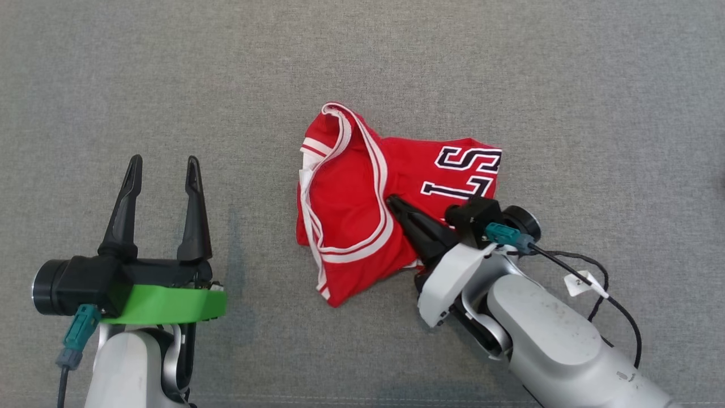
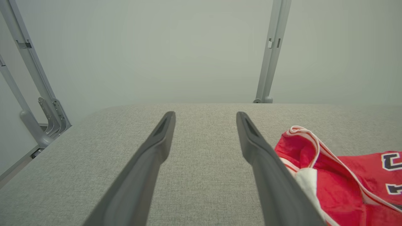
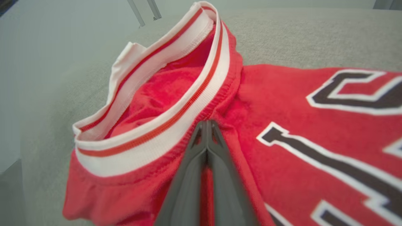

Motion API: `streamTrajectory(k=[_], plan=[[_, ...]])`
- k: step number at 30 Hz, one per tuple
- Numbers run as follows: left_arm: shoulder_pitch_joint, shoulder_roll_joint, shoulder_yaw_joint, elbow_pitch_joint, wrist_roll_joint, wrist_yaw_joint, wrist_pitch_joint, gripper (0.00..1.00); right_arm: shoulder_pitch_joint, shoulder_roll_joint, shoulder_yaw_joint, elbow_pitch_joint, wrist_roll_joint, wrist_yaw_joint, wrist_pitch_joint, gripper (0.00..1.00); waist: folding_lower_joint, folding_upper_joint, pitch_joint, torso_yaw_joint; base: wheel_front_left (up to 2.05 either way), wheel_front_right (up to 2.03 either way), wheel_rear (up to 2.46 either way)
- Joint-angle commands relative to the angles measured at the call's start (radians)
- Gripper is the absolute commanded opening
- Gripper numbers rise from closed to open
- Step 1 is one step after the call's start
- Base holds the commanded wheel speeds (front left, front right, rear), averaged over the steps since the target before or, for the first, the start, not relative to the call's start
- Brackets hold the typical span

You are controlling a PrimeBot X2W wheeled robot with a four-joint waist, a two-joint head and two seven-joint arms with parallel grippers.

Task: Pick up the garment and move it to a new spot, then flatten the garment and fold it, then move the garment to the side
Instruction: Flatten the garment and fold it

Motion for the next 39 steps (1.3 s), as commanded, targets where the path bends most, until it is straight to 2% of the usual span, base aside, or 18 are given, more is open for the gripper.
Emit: streamTrajectory(k=[1,15,21,27,30,31,32,33,39], plan=[[-0.015,-0.001,0.003,0.002,0.006,-0.002,0.000,1.00,-0.016,0.012,0.016,0.014,0.015,0.000,-0.006,0.00,0.0000,0.0000,0.001,0.000,0.00,0.00,0.00],[-0.015,-0.006,0.004,0.009,0.008,-0.007,0.000,1.00,-0.084,0.079,0.114,0.066,0.069,0.000,-0.067,0.00,0.0000,0.0000,0.006,0.001,0.00,0.00,0.00],[0.000,-0.007,0.018,0.005,0.016,-0.005,0.000,1.00,-0.053,0.064,0.014,0.016,0.037,0.000,-0.087,0.00,0.0000,0.0000,-0.013,-0.019,0.00,0.00,0.00],[0.017,-0.007,0.036,-0.007,0.027,0.000,0.000,1.00,0.047,0.019,-0.165,-0.092,-0.029,0.000,-0.092,0.00,0.0000,0.0000,-0.042,-0.050,0.00,0.00,0.00],[0.026,-0.005,0.047,-0.016,0.035,0.003,0.000,1.00,0.114,-0.002,-0.272,-0.157,-0.061,0.000,-0.090,0.13,0.0000,0.0000,-0.058,-0.065,0.00,0.00,0.00],[0.032,-0.004,0.049,-0.020,0.040,0.006,0.000,1.00,0.136,-0.006,-0.308,-0.182,-0.070,0.000,-0.090,0.38,0.0000,0.0000,-0.063,-0.070,0.00,0.00,0.00],[0.036,-0.003,0.051,-0.025,0.041,0.007,0.000,1.00,0.158,-0.008,-0.346,-0.205,-0.077,0.000,-0.090,0.81,0.0000,0.0000,-0.068,-0.075,0.00,0.00,0.00],[0.040,-0.001,0.055,-0.029,0.044,0.008,0.000,1.00,0.179,-0.010,-0.382,-0.227,-0.087,0.000,-0.090,1.00,0.0000,0.0000,-0.072,-0.080,0.00,0.00,0.00],[0.063,0.009,0.069,-0.047,0.056,0.014,0.000,1.00,0.278,-0.010,-0.569,-0.342,-0.139,0.000,-0.081,1.00,0.0000,0.0000,-0.094,-0.103,0.00,0.00,0.00]])
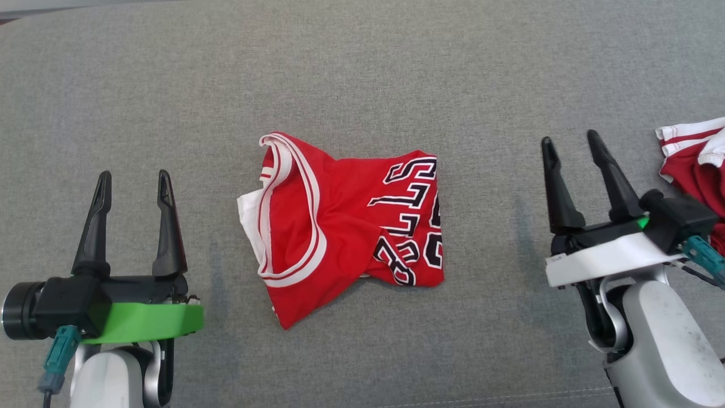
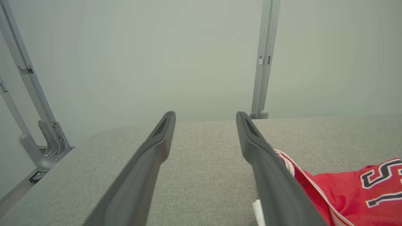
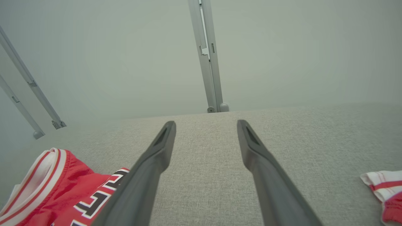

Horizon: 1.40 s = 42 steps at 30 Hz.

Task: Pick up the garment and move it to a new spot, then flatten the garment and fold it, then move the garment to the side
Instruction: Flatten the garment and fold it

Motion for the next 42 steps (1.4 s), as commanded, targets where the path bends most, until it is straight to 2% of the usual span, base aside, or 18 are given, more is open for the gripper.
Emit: streamTrajectory(k=[1,5,10,28,35,40,42], plan=[[0.018,0.011,0.006,-0.007,0.009,0.005,0.000,1.00,0.038,0.000,-0.041,-0.032,-0.019,0.000,0.011,1.00,0.0000,0.0000,-0.018,-0.014,0.00,0.00,0.00],[0.041,0.015,0.014,-0.016,0.013,0.007,0.000,1.00,0.095,0.000,-0.104,-0.091,-0.041,0.000,0.036,1.00,0.0000,0.0000,-0.037,-0.024,0.00,0.00,0.00],[0.065,0.021,0.016,-0.019,0.015,0.008,0.000,1.00,0.146,0.009,-0.134,-0.141,-0.051,0.000,0.062,1.00,0.0000,0.0000,-0.052,-0.031,0.00,0.00,0.00],[0.059,0.022,0.001,-0.022,0.007,0.017,0.000,1.00,0.155,0.025,-0.121,-0.171,-0.058,0.000,0.084,1.00,0.0000,0.0000,-0.054,-0.019,0.00,0.00,0.00],[0.057,0.021,-0.001,-0.023,0.003,0.020,0.000,1.00,0.145,0.020,-0.088,-0.171,-0.061,0.000,0.091,1.00,0.0000,0.0000,-0.051,-0.014,0.00,0.00,0.00],[0.049,0.021,-0.004,-0.025,0.001,0.020,0.000,1.00,0.129,0.016,-0.030,-0.169,-0.058,0.000,0.097,1.00,0.0000,0.0000,-0.043,-0.007,0.00,0.00,0.00],[0.042,0.020,-0.008,-0.027,-0.001,0.019,0.000,1.00,0.116,0.017,0.031,-0.162,-0.053,0.000,0.096,1.00,0.0000,0.0000,-0.035,0.001,0.00,0.00,0.00]])
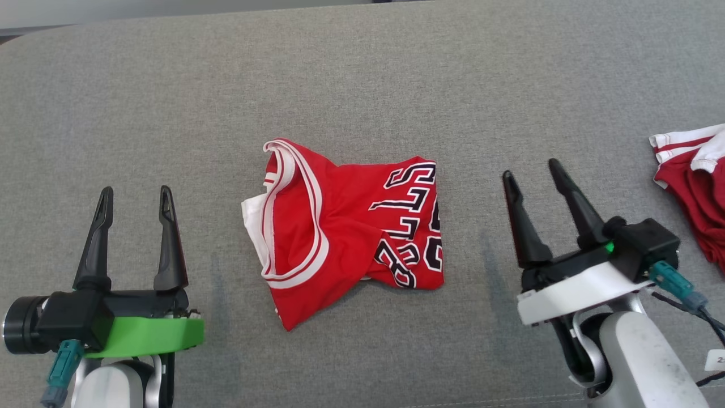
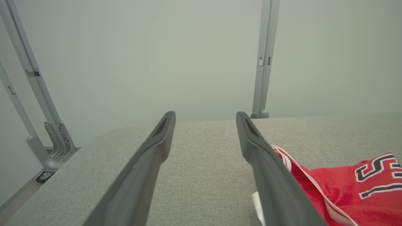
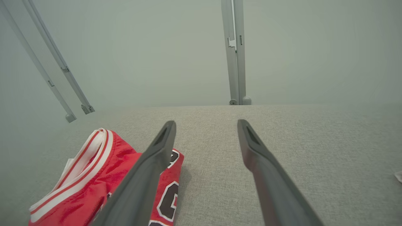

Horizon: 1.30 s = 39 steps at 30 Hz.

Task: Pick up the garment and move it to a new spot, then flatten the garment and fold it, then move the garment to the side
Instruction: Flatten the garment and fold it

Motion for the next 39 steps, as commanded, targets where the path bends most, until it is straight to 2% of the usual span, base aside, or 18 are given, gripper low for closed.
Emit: streamTrajectory(k=[1,2,3,4,8,9,11,16,26,31,36,39], plan=[[-0.015,0.004,-0.002,-0.003,-0.003,0.004,0.000,1.00,-0.012,0.001,0.030,0.006,0.006,0.000,0.002,0.68,0.0000,0.0000,0.008,0.008,0.00,0.00,0.00],[-0.018,0.003,-0.003,-0.004,-0.004,0.004,0.000,1.00,-0.018,0.001,0.055,0.011,0.007,0.000,0.004,0.07,0.0000,0.0000,0.013,0.012,0.00,0.00,0.00],[-0.018,0.003,-0.003,-0.004,-0.004,0.004,0.000,1.00,-0.018,0.001,0.055,0.011,0.007,0.000,0.004,0.07,0.0000,0.0000,0.013,0.012,0.00,0.00,0.00],[-0.021,0.002,-0.003,-0.004,-0.005,0.004,0.000,1.00,-0.029,0.002,0.077,0.016,0.008,0.000,0.004,0.00,0.0000,0.0000,0.018,0.016,0.00,0.00,0.00],[-0.038,-0.003,-0.012,-0.005,-0.009,0.002,0.000,1.00,-0.069,0.007,0.195,0.058,0.022,0.000,0.011,0.00,0.0000,0.0000,0.043,0.037,0.00,0.00,0.00],[-0.047,-0.006,-0.018,-0.005,-0.013,0.002,0.000,1.00,-0.097,0.008,0.258,0.088,0.035,0.000,0.007,0.00,0.0000,0.0000,0.057,0.049,0.00,0.00,0.00],[-0.059,-0.009,-0.025,-0.003,-0.018,0.000,0.000,1.00,-0.127,-0.001,0.316,0.136,0.045,0.000,0.002,0.00,0.0000,0.0000,0.072,0.062,0.00,0.00,0.00],[-0.084,-0.015,-0.040,0.003,-0.026,-0.003,0.000,1.00,-0.214,-0.023,0.389,0.277,0.071,0.000,-0.022,0.00,0.0000,0.0000,0.109,0.091,0.00,0.00,0.00],[-0.114,-0.021,-0.046,0.006,-0.037,-0.001,0.000,1.00,-0.357,-0.095,0.380,0.526,0.110,-0.001,-0.065,0.00,0.0000,0.0000,0.153,0.113,0.00,0.00,0.00],[-0.126,-0.023,-0.042,0.013,-0.036,-0.006,0.000,1.00,-0.410,-0.126,0.345,0.628,0.130,-0.002,-0.085,0.00,0.0000,0.0000,0.166,0.113,0.00,0.00,0.00],[-0.128,-0.024,-0.040,0.015,-0.029,-0.010,0.000,1.00,-0.441,-0.141,0.316,0.681,0.137,-0.002,-0.095,0.00,0.0000,0.0000,0.169,0.114,0.00,0.00,0.00],[-0.123,-0.024,-0.035,0.016,-0.026,-0.011,0.000,1.00,-0.439,-0.133,0.295,0.640,0.147,-0.002,-0.098,0.00,0.0000,0.0000,0.163,0.110,0.00,0.00,0.00]])
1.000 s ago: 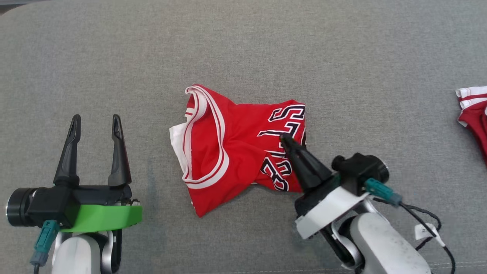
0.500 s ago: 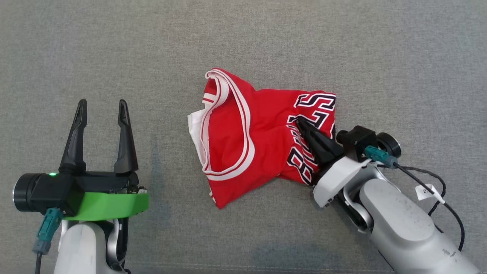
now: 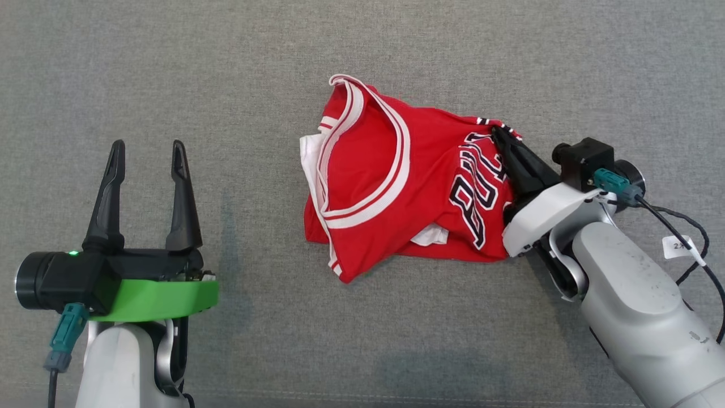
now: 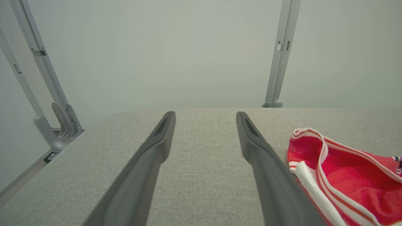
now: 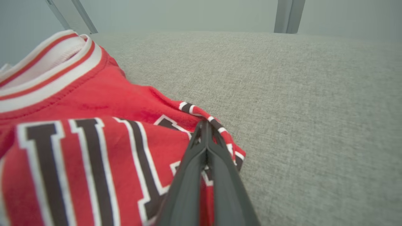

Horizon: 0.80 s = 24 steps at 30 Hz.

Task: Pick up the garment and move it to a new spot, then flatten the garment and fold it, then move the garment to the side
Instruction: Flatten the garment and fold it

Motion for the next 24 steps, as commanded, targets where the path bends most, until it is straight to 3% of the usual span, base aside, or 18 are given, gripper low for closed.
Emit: streamTrajectory(k=[1,8,9,10,11,17,24], plan=[[-0.001,-0.001,0.008,0.002,0.007,-0.005,0.000,1.00,0.028,-0.016,-0.020,-0.025,0.011,-0.004,0.005,0.00,0.0000,0.0000,-0.008,-0.005,0.00,0.00,0.00],[0.020,-0.001,0.021,0.000,0.019,-0.003,0.000,1.00,0.122,-0.009,-0.067,-0.234,0.015,-0.003,0.001,0.00,0.0000,0.0000,-0.044,-0.027,0.00,0.00,0.00],[0.028,-0.001,0.024,-0.003,0.022,-0.003,0.000,1.00,0.163,-0.010,-0.079,-0.299,0.012,-0.003,0.001,0.41,0.0000,0.0000,-0.058,-0.038,0.00,0.00,0.00],[0.028,-0.001,0.024,-0.003,0.022,-0.003,0.000,1.00,0.163,-0.010,-0.079,-0.299,0.012,-0.003,0.001,0.41,0.0000,0.0000,-0.058,-0.038,0.00,0.00,0.00],[0.034,0.000,0.028,-0.004,0.027,-0.003,0.000,1.00,0.201,-0.009,-0.092,-0.348,0.014,-0.003,0.001,1.00,0.0000,0.0000,-0.070,-0.050,0.00,0.00,0.00],[0.050,0.008,0.034,-0.006,0.039,-0.006,0.000,1.00,0.285,-0.008,-0.153,-0.435,-0.008,-0.003,0.001,1.00,0.0000,0.0000,-0.102,-0.078,0.00,0.00,0.00],[0.084,0.022,0.044,-0.014,0.055,0.000,0.000,1.00,0.393,0.018,-0.298,-0.556,-0.063,-0.003,0.001,1.00,0.0000,0.0000,-0.151,-0.104,0.00,0.00,0.00]])
